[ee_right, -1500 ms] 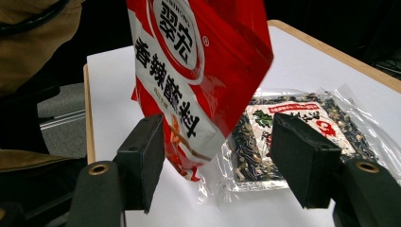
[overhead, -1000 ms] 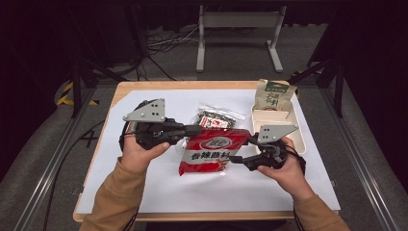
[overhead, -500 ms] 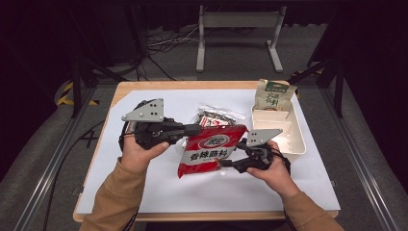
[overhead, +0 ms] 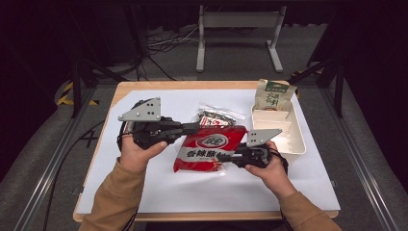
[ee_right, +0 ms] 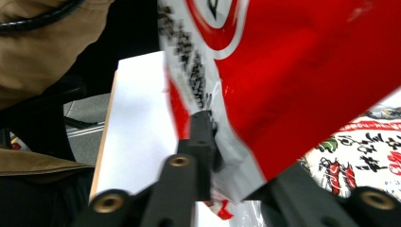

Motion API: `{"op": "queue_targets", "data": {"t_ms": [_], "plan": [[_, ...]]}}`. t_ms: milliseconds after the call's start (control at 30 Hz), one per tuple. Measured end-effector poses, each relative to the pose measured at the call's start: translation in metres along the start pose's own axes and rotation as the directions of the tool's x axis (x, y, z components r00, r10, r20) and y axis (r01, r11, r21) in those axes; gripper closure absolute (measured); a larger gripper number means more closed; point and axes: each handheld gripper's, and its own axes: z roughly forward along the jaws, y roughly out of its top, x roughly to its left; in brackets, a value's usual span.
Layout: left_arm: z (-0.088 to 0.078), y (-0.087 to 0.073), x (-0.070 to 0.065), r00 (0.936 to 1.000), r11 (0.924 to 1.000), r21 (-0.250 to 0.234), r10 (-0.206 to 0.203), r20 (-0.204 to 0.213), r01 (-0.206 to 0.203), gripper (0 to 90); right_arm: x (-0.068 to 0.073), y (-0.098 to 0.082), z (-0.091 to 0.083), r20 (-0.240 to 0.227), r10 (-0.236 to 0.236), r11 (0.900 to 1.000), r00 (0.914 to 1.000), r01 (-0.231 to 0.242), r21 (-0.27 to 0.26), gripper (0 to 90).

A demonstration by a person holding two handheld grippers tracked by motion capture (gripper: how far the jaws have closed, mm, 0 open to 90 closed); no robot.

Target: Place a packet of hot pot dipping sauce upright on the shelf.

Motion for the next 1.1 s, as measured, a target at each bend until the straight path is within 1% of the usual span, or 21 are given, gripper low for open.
{"op": "queue_targets", "data": {"t_ms": [100, 200, 400, 533, 600, 633, 700, 733, 833, 900, 967, 1033, 1100], "plan": [[-0.001, 0.0, 0.001, 1.0, 1.0, -0.006, 0.0, -0.004, 0.0, 90.0, 0.0, 0.002, -0.002, -0.008, -0.01, 1.0, 0.9999, 0.01, -0.002, 86.2], [-0.002, -0.001, 0.002, 1.0, 0.9999, -0.01, -0.005, -0.007, 0.005, 90.0, 0.001, 0.004, -0.004, -0.003, -0.017, 1.0, 0.9998, 0.017, 0.008, 87.9], [-0.004, -0.003, 0.005, 0.9997, 0.9994, -0.028, -0.023, -0.013, 0.022, 90.0, 0.002, 0.009, -0.011, 0.016, -0.03, 0.999, 0.9994, 0.03, 0.022, 88.8], [-0.003, -0.003, 0.005, 0.9995, 0.9993, -0.031, -0.023, -0.02, 0.022, 90.0, 0.003, 0.012, -0.016, 0.021, -0.034, 0.999, 0.9992, 0.033, 0.04, 89.0], [-0.003, -0.003, 0.006, 0.9995, 0.9993, -0.03, -0.023, -0.024, 0.022, 88.3, 0.003, 0.014, -0.019, 0.022, -0.037, 0.998, 0.9991, 0.036, 0.053, 89.1], [-0.003, -0.003, 0.006, 0.9991, 0.9994, -0.027, -0.024, -0.034, 0.023, 86.5, 0.003, 0.015, -0.02, 0.026, -0.04, 0.997, 0.9989, 0.038, 0.059, 89.1], [-0.004, -0.003, 0.006, 0.9988, 0.9989, -0.03, -0.038, -0.032, 0.037, 80.9, 0.003, 0.017, -0.023, 0.034, -0.045, 0.997, 0.9984, 0.042, 0.071, 89.1], [-0.005, -0.002, 0.007, 0.9989, 0.9992, -0.027, -0.029, -0.038, 0.028, 78.0, 0.003, 0.018, -0.026, 0.041, -0.049, 0.996, 0.998, 0.045, 0.079, 89.1], [-0.005, -0.002, 0.006, 0.9975, 0.9989, -0.022, -0.042, -0.056, 0.041, 65.9, 0.002, 0.021, -0.033, 0.053, -0.045, 0.995, 0.9976, 0.04, 0.09, 89.1], [-0.004, -0.002, 0.006, 0.9972, 0.9988, -0.017, -0.047, -0.059, 0.046, 60.8, 0.0, 0.024, -0.04, 0.064, -0.048, 0.994, 0.9968, 0.041, 0.106, 89.1], [-0.004, -0.003, 0.008, 0.9962, 0.9989, -0.013, -0.045, -0.074, 0.044, 54.4, 0.0, 0.027, -0.045, 0.074, -0.053, 0.992, 0.9959, 0.044, 0.117, 89.1], [-0.004, -0.004, 0.008, 0.995, 0.9982, -0.016, -0.059, -0.08, 0.058, 51.3, 0.0, 0.029, -0.049, 0.081, -0.056, 0.991, 0.9951, 0.046, 0.127, 89.2], [-0.005, -0.004, 0.009, 0.9949, 0.9983, -0.007, -0.057, -0.083, 0.057, 48.7, -0.001, 0.032, -0.054, 0.089, -0.059, 0.99, 0.9942, 0.047, 0.134, 89.2]]}}
